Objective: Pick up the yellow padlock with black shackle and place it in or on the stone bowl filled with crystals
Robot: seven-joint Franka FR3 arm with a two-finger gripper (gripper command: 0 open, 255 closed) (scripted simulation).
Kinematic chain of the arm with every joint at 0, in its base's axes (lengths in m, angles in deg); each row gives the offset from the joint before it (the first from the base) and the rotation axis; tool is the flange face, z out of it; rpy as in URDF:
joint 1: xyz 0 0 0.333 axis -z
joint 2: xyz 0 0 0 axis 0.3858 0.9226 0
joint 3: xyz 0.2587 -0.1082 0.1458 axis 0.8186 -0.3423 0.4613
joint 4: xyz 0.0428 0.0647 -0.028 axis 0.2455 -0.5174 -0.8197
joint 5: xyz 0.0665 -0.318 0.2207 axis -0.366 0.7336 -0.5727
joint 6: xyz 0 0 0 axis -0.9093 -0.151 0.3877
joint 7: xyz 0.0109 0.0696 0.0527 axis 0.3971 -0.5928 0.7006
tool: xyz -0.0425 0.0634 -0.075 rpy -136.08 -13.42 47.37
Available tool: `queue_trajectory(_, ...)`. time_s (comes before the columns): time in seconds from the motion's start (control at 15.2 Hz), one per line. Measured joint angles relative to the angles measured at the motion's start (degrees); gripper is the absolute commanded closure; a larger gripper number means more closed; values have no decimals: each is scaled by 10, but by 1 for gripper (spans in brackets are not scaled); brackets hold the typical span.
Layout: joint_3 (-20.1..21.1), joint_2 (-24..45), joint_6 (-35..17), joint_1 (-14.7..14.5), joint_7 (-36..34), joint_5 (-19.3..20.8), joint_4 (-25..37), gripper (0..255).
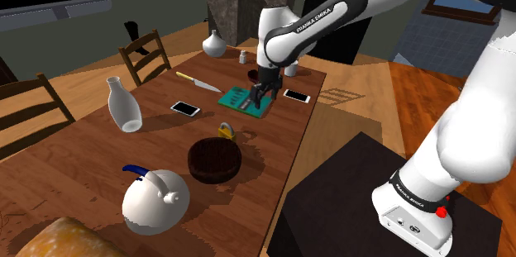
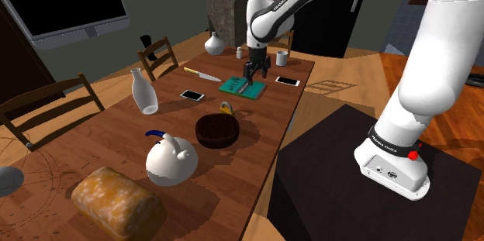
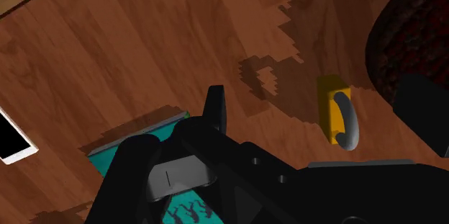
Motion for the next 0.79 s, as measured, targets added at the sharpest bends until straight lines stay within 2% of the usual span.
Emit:
queue_trajectory(0.33,8,107,-32,-16,-13,6,81,0)
queue_trajectory(0.79,13,258,-41,-38,-23,15,232,0)
